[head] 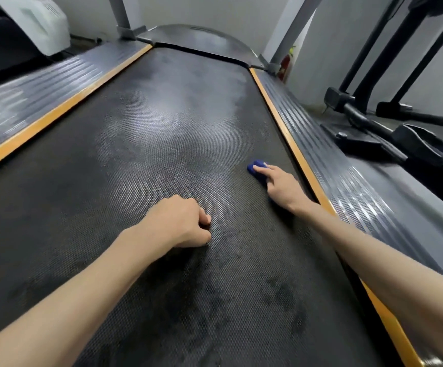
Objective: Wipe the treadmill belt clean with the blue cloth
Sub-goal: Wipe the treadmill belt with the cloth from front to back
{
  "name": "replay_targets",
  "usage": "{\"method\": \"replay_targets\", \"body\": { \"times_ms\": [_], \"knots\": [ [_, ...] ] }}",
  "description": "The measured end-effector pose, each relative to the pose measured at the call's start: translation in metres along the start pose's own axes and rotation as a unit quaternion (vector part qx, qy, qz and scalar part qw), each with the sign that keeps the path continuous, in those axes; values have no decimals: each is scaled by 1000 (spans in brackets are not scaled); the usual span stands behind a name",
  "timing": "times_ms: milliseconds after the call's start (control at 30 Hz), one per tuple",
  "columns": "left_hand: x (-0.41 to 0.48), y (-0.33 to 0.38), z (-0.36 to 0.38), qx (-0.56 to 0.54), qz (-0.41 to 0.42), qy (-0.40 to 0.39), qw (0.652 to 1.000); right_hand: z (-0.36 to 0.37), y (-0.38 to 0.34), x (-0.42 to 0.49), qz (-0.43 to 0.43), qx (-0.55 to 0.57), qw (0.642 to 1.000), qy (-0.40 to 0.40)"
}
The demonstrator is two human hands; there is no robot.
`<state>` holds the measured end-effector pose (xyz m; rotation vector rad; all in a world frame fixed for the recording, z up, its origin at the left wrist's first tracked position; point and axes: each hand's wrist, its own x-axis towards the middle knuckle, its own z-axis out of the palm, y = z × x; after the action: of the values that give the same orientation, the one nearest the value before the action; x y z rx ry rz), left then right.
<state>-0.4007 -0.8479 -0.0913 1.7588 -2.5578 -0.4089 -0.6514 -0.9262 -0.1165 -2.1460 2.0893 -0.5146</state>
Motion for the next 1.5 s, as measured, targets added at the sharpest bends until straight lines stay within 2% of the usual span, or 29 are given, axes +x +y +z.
{"method": "replay_targets", "body": {
  "times_ms": [133,267,367,433,467,500,600,667,767,833,867,1033,1133,1233,1400,1500],
  "knots": [
    [1,-4,-9,-17,3,-24,1000,-1,-2,-39,-33,-3,999,12],
    [-3,-6,-9,-32,10,-29,999,-12,11,-9,-56,17,998,-29],
    [-4,-6,-10,-37,6,-21,999,-7,11,32,23,-1,998,-51],
    [-4,-6,-8,-42,5,-16,999,-3,-4,49,88,-16,995,-34],
    [-4,-6,-6,-45,3,-12,999,-2,-14,50,92,-23,995,-22],
    [-3,-6,-6,-46,1,-10,999,0,-21,49,75,-18,997,-15],
    [-1,-7,-6,-36,-4,-2,999,14,-40,21,-92,48,993,-63],
    [-2,-8,-6,-38,-2,-7,999,18,-40,6,-129,101,983,-77],
    [-2,-9,0,-46,-2,-8,999,9,-28,29,-21,68,997,-39],
    [-1,-10,2,-52,-3,-6,999,5,-28,48,77,12,996,-51],
    [0,-11,2,-54,-2,-9,999,5,-31,53,100,-9,994,-52],
    [2,-13,12,-58,5,-37,998,-2,-31,34,80,-31,994,-66],
    [3,-13,18,-62,6,-33,998,-7,-25,15,132,1,990,-48],
    [2,-12,18,-62,13,-21,998,-9,-33,-8,155,-13,987,-41],
    [4,-15,14,-87,10,-37,995,-16,-37,-77,130,-39,990,-42],
    [-1,-14,15,-105,20,-7,994,-14,-42,-129,88,-35,995,-24]
  ]
}}
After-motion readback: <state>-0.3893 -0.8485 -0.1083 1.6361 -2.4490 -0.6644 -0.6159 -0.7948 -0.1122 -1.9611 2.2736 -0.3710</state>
